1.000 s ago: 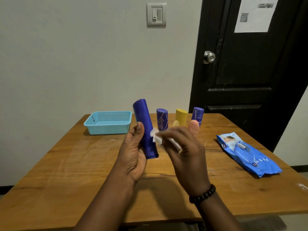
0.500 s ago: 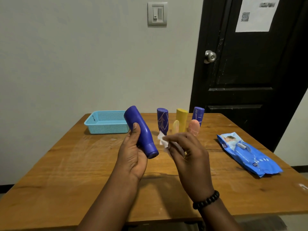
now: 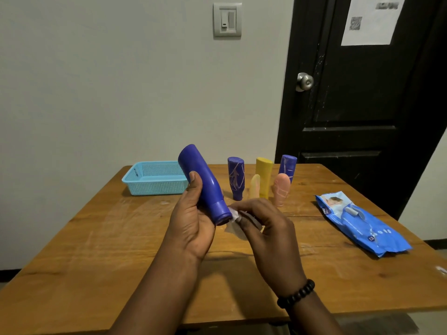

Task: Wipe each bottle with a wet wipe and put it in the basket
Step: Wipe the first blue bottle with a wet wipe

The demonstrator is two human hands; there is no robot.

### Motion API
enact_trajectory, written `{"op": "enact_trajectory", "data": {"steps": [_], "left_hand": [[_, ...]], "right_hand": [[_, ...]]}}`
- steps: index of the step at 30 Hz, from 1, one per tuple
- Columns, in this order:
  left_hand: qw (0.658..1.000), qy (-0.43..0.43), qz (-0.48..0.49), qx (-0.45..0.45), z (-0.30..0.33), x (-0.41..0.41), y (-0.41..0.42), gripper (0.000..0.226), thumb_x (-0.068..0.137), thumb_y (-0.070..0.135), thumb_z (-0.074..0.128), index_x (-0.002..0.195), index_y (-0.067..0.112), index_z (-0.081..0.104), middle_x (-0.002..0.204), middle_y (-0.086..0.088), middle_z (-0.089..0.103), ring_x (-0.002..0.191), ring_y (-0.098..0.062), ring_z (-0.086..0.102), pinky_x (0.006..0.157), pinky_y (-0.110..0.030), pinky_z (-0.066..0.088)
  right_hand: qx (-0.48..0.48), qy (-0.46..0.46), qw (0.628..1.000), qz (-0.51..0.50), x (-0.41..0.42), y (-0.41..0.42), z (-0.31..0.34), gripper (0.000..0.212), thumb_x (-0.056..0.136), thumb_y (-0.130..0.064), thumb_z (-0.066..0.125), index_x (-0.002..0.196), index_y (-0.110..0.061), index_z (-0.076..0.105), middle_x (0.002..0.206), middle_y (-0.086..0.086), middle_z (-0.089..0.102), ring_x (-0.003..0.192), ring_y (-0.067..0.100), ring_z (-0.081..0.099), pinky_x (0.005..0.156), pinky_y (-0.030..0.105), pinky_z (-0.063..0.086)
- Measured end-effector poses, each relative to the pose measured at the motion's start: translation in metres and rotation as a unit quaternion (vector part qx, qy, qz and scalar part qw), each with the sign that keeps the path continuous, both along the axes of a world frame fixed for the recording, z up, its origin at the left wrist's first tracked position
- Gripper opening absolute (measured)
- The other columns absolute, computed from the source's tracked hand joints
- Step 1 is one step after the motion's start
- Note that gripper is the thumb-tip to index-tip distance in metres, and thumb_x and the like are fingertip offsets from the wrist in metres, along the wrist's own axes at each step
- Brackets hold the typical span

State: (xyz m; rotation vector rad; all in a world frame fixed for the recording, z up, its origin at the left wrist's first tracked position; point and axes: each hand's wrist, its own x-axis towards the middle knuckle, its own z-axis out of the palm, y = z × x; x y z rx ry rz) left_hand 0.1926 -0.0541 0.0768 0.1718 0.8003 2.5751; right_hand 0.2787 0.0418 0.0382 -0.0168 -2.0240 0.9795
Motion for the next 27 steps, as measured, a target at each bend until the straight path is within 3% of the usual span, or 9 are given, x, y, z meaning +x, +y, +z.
{"op": "enact_trajectory", "data": {"steps": [3,6,13,16,19,22,24,26,27], "left_hand": [[1.0,0.019,-0.02,-0.001,0.003,0.004,0.0,0.013,0.101,0.023,0.05,0.096,0.017,0.06,0.068,-0.003,0.069,0.056,-0.013,0.069,0.05,-0.029,0.058],[0.999,0.022,-0.029,-0.001,0.0,0.004,-0.002,0.011,0.099,0.024,0.052,0.1,0.019,0.061,0.067,-0.003,0.07,0.057,-0.015,0.07,0.05,-0.032,0.059],[0.998,-0.008,-0.003,0.065,-0.006,0.001,0.006,0.033,0.097,0.029,0.052,0.122,0.008,0.056,0.091,-0.009,0.063,0.08,-0.017,0.067,0.067,-0.033,0.062],[0.996,-0.033,0.013,0.085,-0.01,-0.002,0.012,0.068,0.079,0.032,0.071,0.138,0.008,0.049,0.102,-0.01,0.063,0.094,-0.023,0.064,0.064,-0.037,0.063],[0.995,-0.028,0.022,0.098,-0.014,-0.004,0.016,0.109,0.042,0.035,0.097,0.139,0.014,0.052,0.107,-0.009,0.067,0.1,-0.024,0.065,0.077,-0.041,0.061],[0.995,0.003,0.046,0.084,-0.015,-0.004,0.019,0.08,0.067,0.029,0.076,0.141,0.019,0.048,0.105,-0.003,0.069,0.099,-0.019,0.068,0.083,-0.038,0.059],[0.996,0.041,0.073,0.026,-0.019,-0.004,0.019,0.065,0.076,0.023,0.066,0.138,0.025,0.049,0.108,-0.002,0.071,0.104,-0.019,0.069,0.09,-0.04,0.055],[0.994,0.055,0.091,-0.022,-0.03,-0.007,0.014,0.06,0.077,0.019,0.067,0.134,0.027,0.05,0.119,-0.004,0.069,0.113,-0.022,0.066,0.098,-0.045,0.052],[0.994,0.044,0.096,-0.026,-0.035,-0.009,0.011,0.057,0.079,0.017,0.068,0.132,0.027,0.05,0.124,-0.006,0.067,0.116,-0.023,0.065,0.101,-0.046,0.05]], "right_hand": [[0.016,0.046,0.998,0.035,0.005,-0.001,0.011,0.028,0.087,0.002,0.065,0.107,-0.017,0.07,0.108,-0.007,0.065,0.105,0.008,0.061,0.085,0.017,0.05],[0.09,0.015,0.994,0.06,0.004,0.004,0.015,0.029,0.086,0.0,0.063,0.108,-0.017,0.071,0.111,-0.006,0.063,0.107,0.007,0.058,0.086,0.015,0.049],[-0.194,-0.03,0.972,0.132,0.001,0.002,0.016,0.022,0.094,-0.007,0.059,0.109,-0.018,0.07,0.104,-0.005,0.072,0.101,0.01,0.065,0.084,0.026,0.055],[-0.379,-0.081,0.91,0.149,-0.007,-0.001,0.014,0.024,0.095,-0.009,0.054,0.112,-0.017,0.069,0.107,-0.001,0.073,0.097,0.014,0.067,0.085,0.028,0.053],[-0.535,-0.108,0.808,0.223,-0.013,-0.002,0.011,0.027,0.096,-0.003,0.049,0.117,-0.008,0.065,0.113,0.014,0.07,0.089,0.02,0.065,0.08,0.033,0.054],[-0.683,-0.073,0.67,0.281,-0.014,-0.004,0.01,0.028,0.091,-0.004,0.054,0.118,0.0,0.062,0.099,0.019,0.071,0.069,0.017,0.066,0.056,0.022,0.057],[-0.735,-0.056,0.602,0.307,-0.009,-0.007,0.012,0.032,0.089,-0.005,0.056,0.12,0.004,0.059,0.093,0.022,0.071,0.063,0.019,0.067,0.048,0.021,0.055],[-0.733,-0.051,0.596,0.323,-0.002,-0.008,0.018,0.033,0.083,-0.006,0.058,0.114,0.002,0.063,0.093,0.022,0.071,0.064,0.02,0.07,0.047,0.022,0.056],[-0.71,-0.055,0.63,0.31,0.001,-0.006,0.021,0.027,0.081,-0.006,0.059,0.107,-0.001,0.067,0.094,0.019,0.073,0.066,0.02,0.071,0.048,0.022,0.056]]}}
